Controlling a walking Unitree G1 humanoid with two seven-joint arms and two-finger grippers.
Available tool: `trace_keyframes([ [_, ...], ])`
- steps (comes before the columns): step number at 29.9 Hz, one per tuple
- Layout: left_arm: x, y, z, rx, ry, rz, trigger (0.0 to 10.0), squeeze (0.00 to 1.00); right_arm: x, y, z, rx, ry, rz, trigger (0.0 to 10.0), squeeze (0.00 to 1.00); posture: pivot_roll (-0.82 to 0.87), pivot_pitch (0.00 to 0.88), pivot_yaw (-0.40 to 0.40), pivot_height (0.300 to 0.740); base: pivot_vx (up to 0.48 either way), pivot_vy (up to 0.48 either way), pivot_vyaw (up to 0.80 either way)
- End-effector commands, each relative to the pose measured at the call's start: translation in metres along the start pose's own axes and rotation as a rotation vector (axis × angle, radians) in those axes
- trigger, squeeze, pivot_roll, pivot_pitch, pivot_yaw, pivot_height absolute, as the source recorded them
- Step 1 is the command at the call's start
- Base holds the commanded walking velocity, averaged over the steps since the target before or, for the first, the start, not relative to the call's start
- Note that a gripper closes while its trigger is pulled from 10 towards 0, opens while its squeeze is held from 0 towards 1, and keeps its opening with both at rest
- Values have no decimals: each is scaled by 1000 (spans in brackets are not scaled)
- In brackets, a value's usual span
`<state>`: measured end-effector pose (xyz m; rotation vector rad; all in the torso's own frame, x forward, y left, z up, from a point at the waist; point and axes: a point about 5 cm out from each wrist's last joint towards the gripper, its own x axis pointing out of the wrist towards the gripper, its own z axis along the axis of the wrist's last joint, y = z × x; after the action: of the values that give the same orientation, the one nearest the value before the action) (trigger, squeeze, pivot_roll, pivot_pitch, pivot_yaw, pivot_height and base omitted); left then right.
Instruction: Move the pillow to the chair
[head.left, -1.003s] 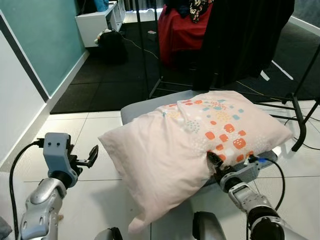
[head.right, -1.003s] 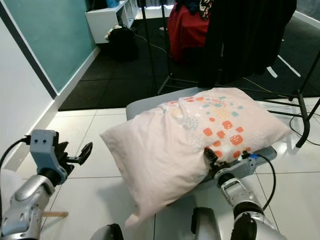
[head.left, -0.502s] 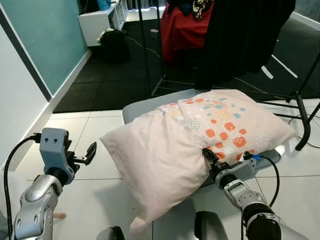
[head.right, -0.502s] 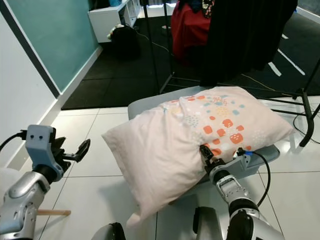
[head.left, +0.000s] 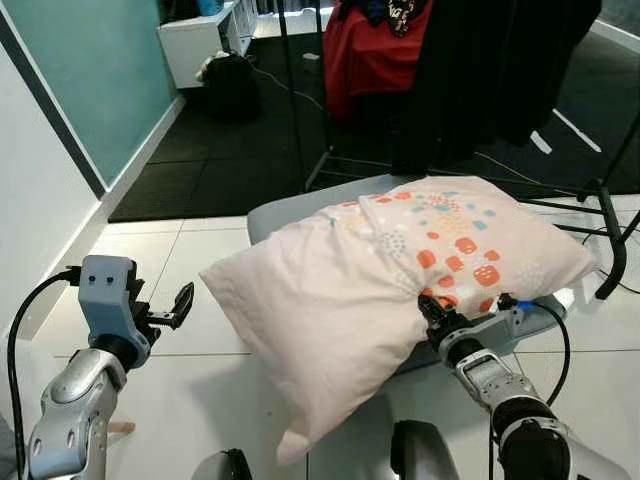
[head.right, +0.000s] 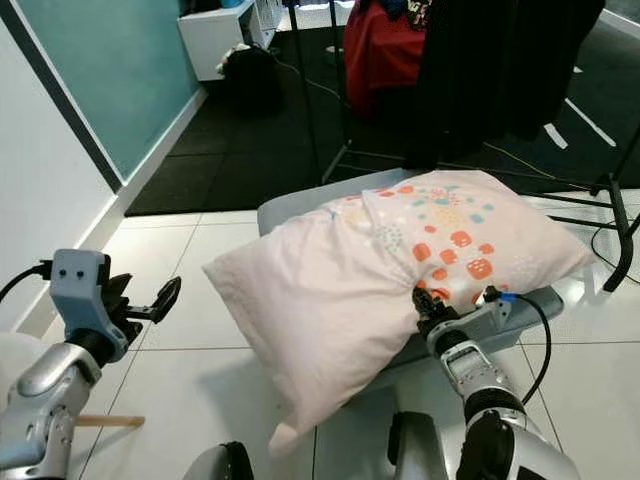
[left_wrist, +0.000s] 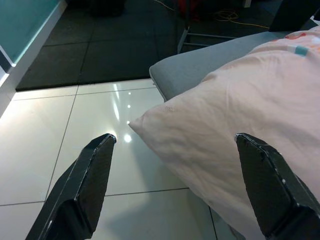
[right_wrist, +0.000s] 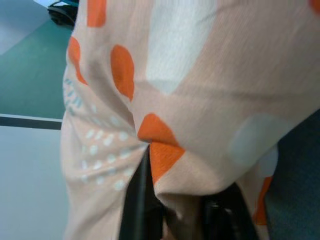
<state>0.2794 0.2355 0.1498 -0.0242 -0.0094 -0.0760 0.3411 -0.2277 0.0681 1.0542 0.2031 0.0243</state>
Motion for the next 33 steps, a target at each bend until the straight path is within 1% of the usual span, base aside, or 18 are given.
trace_keyframes([
  [1, 0, 1, -3, -1, 21, -1, 10000, 0, 4, 10, 9, -44, -31, 42, 0, 0, -51, 161, 81, 480, 0, 0, 0],
  [3, -1, 0, -5, -5, 29, -2, 10000, 0, 7, 15, 11, -124, -14, 57, 0, 0, -58, 148, 78, 480, 0, 0, 0],
  [4, -1, 0, -5, -5, 29, -2, 10000, 0, 7, 15, 11, -124, -14, 57, 0, 0, -58, 148, 78, 480, 0, 0, 0],
  [5, -1, 0, -8, -7, 36, 2, 10000, 0, 10, 23, 15, -208, -8, 76, 0, 0, -68, 139, 82, 480, 0, 0, 0],
  [6, -1, 0, -9, -8, 38, 4, 10000, 0, 12, 25, 17, -229, -9, 80, 0, 0, -68, 139, 82, 480, 0, 0, 0],
  [7, -1, 0, -9, -8, 38, 4, 10000, 0, 12, 25, 17, -229, -9, 80, 0, 0, -68, 139, 82, 480, 0, 0, 0],
  [10, 1, -3, -10, -32, 35, 3, 10000, 0, 19, 44, 23, -275, -4, 143, 0, 0, -81, 121, 72, 485, 0, 0, 0],
  [14, 4, -6, -11, -46, 30, -1, 10000, 0, 23, 58, 27, -305, -8, 203, 0, 0, -92, 111, 68, 495, 0, 0, 0],
  [16, 10, -10, -7, -92, 5, 3, 10000, 0, 28, 80, 32, -338, -14, 291, 0, 0, -109, 92, 61, 505, 0, 0, 0],
  [17, 10, -10, -7, -92, 5, 3, 10000, 0, 28, 80, 32, -338, -14, 291, 0, 0, -109, 92, 61, 505, 0, 0, 0],
  [19, 14, -13, -4, -105, -8, 0, 10000, 0, 30, 91, 35, -352, -20, 331, 0, 0, -123, 80, 57, 510, 0, 0, 0],
  [20, 17, -15, -2, -118, -21, -4, 10000, 0, 32, 105, 39, -369, -30, 379, 0, 0, -131, 72, 52, 515, 0, 0, 0],
  [21, 22, -19, 2, -126, -36, -17, 10000, 0, 34, 128, 45, -403, -48, 449, 0, 0, -140, 66, 48, 525, 0, 0, 0],
  [22, 22, -19, 2, -126, -36, -17, 10000, 0, 34, 128, 45, -403, -48, 449, 0, 0, -140, 66, 48, 525, 0, 0, 0],
  [23, 24, -21, 5, -132, -48, -24, 10000, 0, 34, 140, 50, -410, -62, 488, 0, 0, -144, 61, 45, 530, 0, 0, 0],
  [24, 24, -21, 5, -132, -48, -24, 10000, 0, 34, 140, 50, -410, -62, 488, 0, 0, -144, 61, 45, 530, 0, 0, 0],
  [27, 29, -27, 12, -138, -77, -43, 10000, 0, 31, 163, 58, -427, -87, 558, 0, 0, -152, 51, 37, 545, 0, 0, 0],
  [33, 32, -32, 16, -159, -97, -49, 10000, 0, 26, 173, 61, -437, -94, 595, 0, 0, -163, 49, 33, 570, 0, 0, 0],
])
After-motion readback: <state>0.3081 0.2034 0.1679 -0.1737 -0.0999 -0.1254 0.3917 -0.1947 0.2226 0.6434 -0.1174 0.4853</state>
